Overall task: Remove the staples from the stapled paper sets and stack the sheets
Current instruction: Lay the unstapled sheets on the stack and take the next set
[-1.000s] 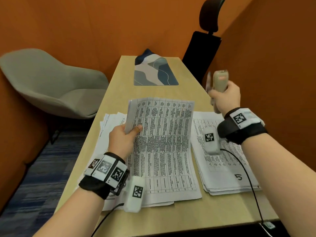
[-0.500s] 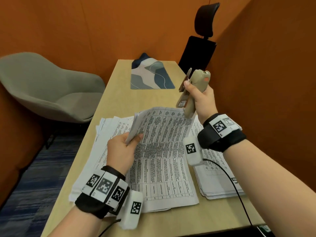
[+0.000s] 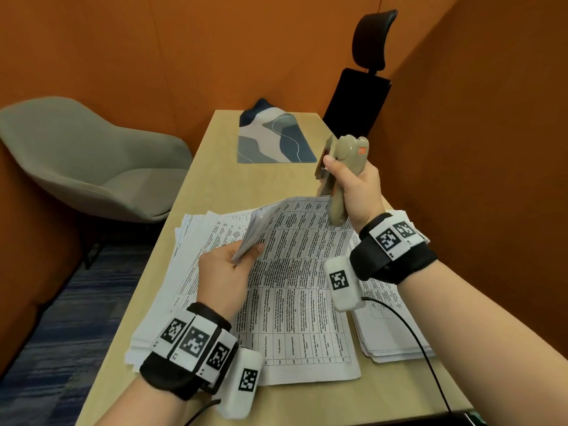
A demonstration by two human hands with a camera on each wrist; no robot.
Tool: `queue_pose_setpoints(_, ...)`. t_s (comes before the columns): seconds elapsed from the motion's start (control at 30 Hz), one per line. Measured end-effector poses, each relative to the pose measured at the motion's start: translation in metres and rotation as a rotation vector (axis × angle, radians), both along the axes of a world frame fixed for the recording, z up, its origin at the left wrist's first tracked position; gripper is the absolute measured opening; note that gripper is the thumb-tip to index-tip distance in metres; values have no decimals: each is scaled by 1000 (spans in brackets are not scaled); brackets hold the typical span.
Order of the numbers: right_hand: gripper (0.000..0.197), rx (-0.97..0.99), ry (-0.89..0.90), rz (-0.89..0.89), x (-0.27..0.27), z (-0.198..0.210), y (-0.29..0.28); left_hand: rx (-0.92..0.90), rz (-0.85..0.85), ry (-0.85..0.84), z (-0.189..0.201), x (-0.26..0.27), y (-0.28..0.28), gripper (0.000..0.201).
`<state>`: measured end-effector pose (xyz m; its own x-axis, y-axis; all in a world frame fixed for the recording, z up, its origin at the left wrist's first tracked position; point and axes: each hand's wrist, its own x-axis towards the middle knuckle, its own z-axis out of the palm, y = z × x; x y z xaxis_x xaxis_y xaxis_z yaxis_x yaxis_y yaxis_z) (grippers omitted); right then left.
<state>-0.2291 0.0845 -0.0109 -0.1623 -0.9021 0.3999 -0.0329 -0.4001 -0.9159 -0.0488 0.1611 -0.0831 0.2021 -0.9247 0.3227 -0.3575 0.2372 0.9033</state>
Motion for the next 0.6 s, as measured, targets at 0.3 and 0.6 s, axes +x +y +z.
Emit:
queue_pose_setpoints(0.3,24,51,-65,-248,-24,3,-13,-28,-36,17,3,1,5,56)
queue_pose_setpoints(0.6,22,50,-66,-280,-23,0,-11,-29,-54,34,2,0,7,49)
